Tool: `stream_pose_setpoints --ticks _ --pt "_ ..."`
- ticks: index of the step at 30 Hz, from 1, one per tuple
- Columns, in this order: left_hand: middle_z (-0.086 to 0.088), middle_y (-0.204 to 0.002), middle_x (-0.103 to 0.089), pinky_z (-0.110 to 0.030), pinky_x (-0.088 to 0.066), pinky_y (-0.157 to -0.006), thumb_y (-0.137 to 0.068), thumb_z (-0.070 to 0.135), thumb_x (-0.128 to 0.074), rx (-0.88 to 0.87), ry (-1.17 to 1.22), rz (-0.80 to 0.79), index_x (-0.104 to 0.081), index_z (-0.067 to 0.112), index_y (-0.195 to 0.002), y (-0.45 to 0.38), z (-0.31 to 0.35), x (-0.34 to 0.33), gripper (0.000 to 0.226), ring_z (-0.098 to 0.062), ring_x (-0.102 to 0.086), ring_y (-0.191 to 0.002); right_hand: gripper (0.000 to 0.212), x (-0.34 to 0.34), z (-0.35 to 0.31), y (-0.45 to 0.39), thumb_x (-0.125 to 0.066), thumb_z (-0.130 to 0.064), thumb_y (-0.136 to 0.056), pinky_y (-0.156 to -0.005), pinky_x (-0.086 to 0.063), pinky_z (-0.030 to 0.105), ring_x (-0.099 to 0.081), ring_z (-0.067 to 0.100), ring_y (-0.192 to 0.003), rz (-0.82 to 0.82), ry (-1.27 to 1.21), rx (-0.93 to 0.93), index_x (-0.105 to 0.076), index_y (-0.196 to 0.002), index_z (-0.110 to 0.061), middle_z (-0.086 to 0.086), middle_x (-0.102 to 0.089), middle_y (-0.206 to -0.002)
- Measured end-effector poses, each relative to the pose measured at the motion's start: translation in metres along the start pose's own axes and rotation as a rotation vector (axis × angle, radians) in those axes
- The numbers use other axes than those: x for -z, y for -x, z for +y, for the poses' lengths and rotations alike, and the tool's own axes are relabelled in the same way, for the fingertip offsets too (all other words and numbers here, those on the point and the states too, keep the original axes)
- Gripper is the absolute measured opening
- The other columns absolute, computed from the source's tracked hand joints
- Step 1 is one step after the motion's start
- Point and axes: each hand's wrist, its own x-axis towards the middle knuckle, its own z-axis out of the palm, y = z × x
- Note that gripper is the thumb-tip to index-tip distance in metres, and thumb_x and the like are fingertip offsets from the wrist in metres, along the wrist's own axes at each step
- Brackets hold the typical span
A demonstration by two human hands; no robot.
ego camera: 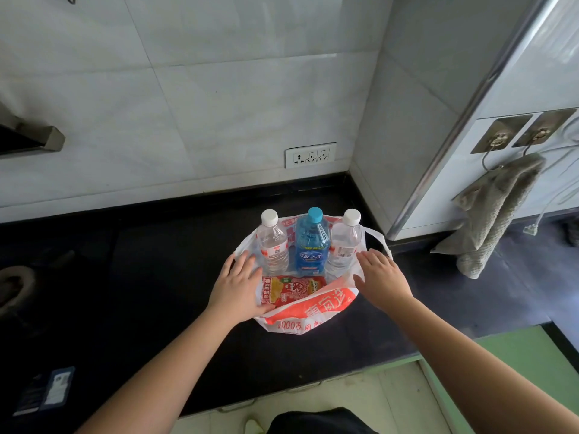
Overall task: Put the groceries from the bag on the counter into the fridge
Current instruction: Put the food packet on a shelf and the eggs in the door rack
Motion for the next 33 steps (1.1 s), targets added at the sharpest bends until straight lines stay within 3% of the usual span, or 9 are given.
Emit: stream_pose_setpoints --ticks 13,16,19,23,26,28,33 --pt "-0.007 -0.166 -0.002 -0.05 0.003 -0.122 -0.075 0.086 -0.043 0.009 0.07 -0.211 -0.013 0.024 -0.157 -0.029 -0.007 -0.019 0.107 -0.028 0.006 -0.152 0.054 -0.027 0.008 -0.018 -0.048 -0.031 -0.097 -0.115 -0.026 0.039 -0.03 0.022 -0.142 -0.259 -0.161 -0.041 -0.035 -0.148 -0.02 0.002 -0.038 -0.153" --pt "-0.005 -0.166 -0.008 -0.049 0.004 -0.122 -0.073 0.09 -0.036 -0.022 0.071 -0.114 -0.017 0.025 -0.156 -0.024 -0.008 -0.028 0.106 -0.027 0.002 -0.153 0.051 -0.034 0.008 -0.012 -0.045 -0.031 -0.098 -0.117 -0.022 0.038 -0.028 0.021 -0.143 -0.208 -0.097 0.003 -0.037 -0.147 -0.02 0.0 -0.037 -0.153" --pt "-0.006 -0.16 -0.027 -0.048 -0.003 -0.121 -0.08 0.084 -0.035 -0.129 0.041 0.133 -0.037 0.022 -0.149 -0.012 -0.004 -0.031 0.094 -0.027 -0.015 -0.151 0.051 -0.04 0.005 -0.003 -0.049 -0.024 -0.096 -0.118 -0.021 0.039 -0.029 0.023 -0.143 -0.043 -0.055 0.106 -0.04 -0.146 -0.019 0.002 -0.039 -0.152" --pt "-0.002 -0.13 -0.061 -0.044 -0.042 -0.11 -0.087 0.06 -0.056 -0.345 0.093 0.452 -0.065 0.018 -0.122 0.004 0.008 -0.04 0.055 -0.021 -0.053 -0.126 0.047 -0.047 -0.004 0.01 -0.069 -0.025 -0.084 -0.11 -0.038 0.043 -0.055 0.024 -0.124 0.137 -0.082 0.386 -0.06 -0.13 -0.018 0.003 -0.063 -0.13" --pt "0.007 -0.114 -0.065 -0.033 -0.051 -0.098 -0.091 0.043 -0.06 -0.489 0.225 0.459 -0.067 0.023 -0.112 0.014 0.019 -0.047 0.03 -0.012 -0.058 -0.11 0.031 -0.048 -0.012 0.02 -0.054 -0.034 -0.09 -0.102 -0.047 0.041 -0.064 0.021 -0.106 0.21 -0.12 0.511 -0.069 -0.113 -0.019 -0.001 -0.069 -0.111" --pt "0.011 -0.108 -0.066 -0.028 -0.051 -0.094 -0.091 0.036 -0.063 -0.552 0.256 0.412 -0.068 0.025 -0.109 0.017 0.024 -0.056 0.022 -0.008 -0.06 -0.103 0.037 -0.049 -0.016 0.027 -0.04 -0.04 -0.094 -0.095 -0.051 0.038 -0.065 0.019 -0.096 0.196 -0.15 0.538 -0.069 -0.105 -0.021 -0.003 -0.069 -0.101" --pt "0.011 -0.094 -0.071 -0.028 -0.056 -0.079 -0.079 0.024 -0.078 -0.601 0.257 0.381 -0.074 0.023 -0.097 0.024 0.029 -0.071 0.019 -0.009 -0.065 -0.088 0.041 -0.053 -0.019 0.04 -0.035 -0.044 -0.095 -0.089 -0.055 0.035 -0.068 0.018 -0.09 0.166 -0.145 0.52 -0.065 -0.111 -0.022 -0.004 -0.07 -0.1"
